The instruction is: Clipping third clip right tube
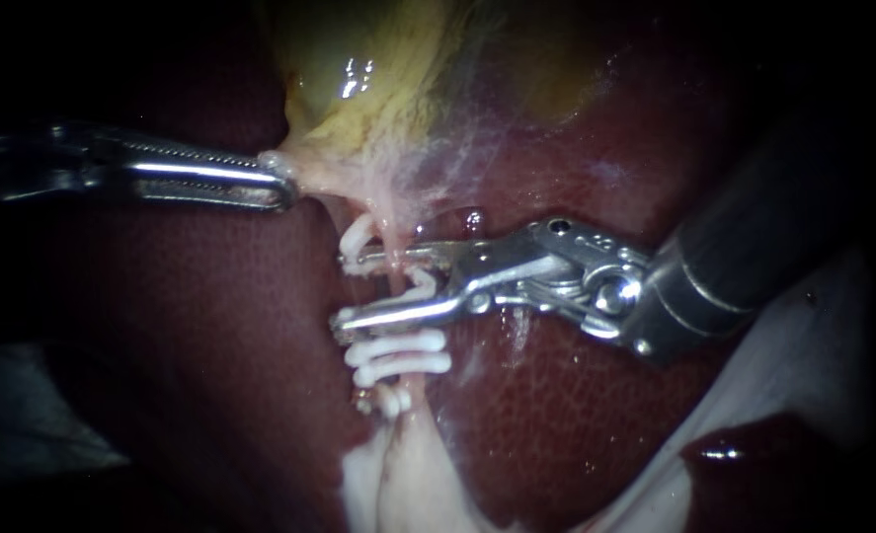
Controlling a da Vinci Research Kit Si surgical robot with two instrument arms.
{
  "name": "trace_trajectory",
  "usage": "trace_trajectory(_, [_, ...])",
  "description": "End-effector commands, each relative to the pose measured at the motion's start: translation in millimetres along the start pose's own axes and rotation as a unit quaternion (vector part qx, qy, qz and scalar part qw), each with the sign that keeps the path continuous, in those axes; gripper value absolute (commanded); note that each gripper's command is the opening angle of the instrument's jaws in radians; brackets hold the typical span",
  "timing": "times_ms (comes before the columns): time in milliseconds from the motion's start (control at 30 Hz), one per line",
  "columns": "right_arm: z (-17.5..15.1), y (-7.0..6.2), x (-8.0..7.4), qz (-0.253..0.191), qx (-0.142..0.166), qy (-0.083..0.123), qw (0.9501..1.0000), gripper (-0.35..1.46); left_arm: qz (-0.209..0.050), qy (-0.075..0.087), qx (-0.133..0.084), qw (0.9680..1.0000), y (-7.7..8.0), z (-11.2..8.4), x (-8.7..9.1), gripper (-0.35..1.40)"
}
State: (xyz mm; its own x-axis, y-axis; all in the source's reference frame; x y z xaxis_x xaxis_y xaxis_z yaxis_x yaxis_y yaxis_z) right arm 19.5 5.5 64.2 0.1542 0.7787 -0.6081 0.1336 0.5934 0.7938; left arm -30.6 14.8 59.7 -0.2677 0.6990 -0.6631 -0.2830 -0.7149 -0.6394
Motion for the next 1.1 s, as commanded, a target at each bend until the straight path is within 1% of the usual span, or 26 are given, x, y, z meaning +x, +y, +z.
trace_trajectory(33, [-0.1, -0.2, 0.2, 0.001, 0.001, 0.002, 1.0, 0.49, 0.0, 0.0, 0.0, 1.0, 0.0, 0.0, 0.0, -0.35])
trace_trajectory(133, [-0.3, -0.4, 0.6, 0.002, 0.002, 0.003, 1.0, 0.49, 0.0, 0.0, 0.0, 1.0, 0.0, 0.0, 0.0, -0.35])
trace_trajectory(267, [-0.5, -0.4, 0.5, 0.002, 0.003, 0.003, 1.0, 0.47, 0.0, 0.0, 0.0, 1.0, 0.0, 0.0, 0.0, -0.35])
trace_trajectory(367, [-0.8, -0.6, 0.5, 0.002, 0.005, 0.003, 1.0, 0.41, 0.0, 0.0, 0.0, 1.0, 0.0, 0.0, 0.0, -0.35])
trace_trajectory(433, [-1.1, -0.8, 0.4, 0.001, 0.007, 0.002, 1.0, 0.33, 0.0, 0.0, 0.0, 1.0, 0.0, 0.0, 0.0, -0.35])
trace_trajectory(600, [-1.7, -1.1, 0.3, 0.009, 0.022, -0.003, 0.9997, -0.09, 0.0, 0.0, 0.0, 1.0, 0.0, 0.0, 0.0, -0.35])
trace_trajectory(667, [-1.7, -1.1, 0.3, 0.011, 0.029, -0.006, 0.9995, -0.17, 0.0, 0.0, 0.0, 1.0, 0.0, 0.0, 0.0, -0.35])
trace_trajectory(733, [-1.7, -1.1, 0.3, 0.019, 0.038, -0.009, 0.9991, -0.33, 0.0, 0.0, 0.0, 1.0, 0.0, 0.0, 0.0, -0.35])
trace_trajectory(833, [-1.7, -1.1, 0.3, 0.044, 0.045, -0.013, 0.9979, -0.35, 0.0, 0.0, 0.0, 1.0, 0.0, 0.0, 0.0, -0.35])
trace_trajectory(1100, [-1.7, -1.1, 0.3, 0.044, 0.045, -0.013, 0.998, -0.35, 0.0, 0.0, 0.0, 1.0, 0.0, 0.1, 0.0, -0.35])
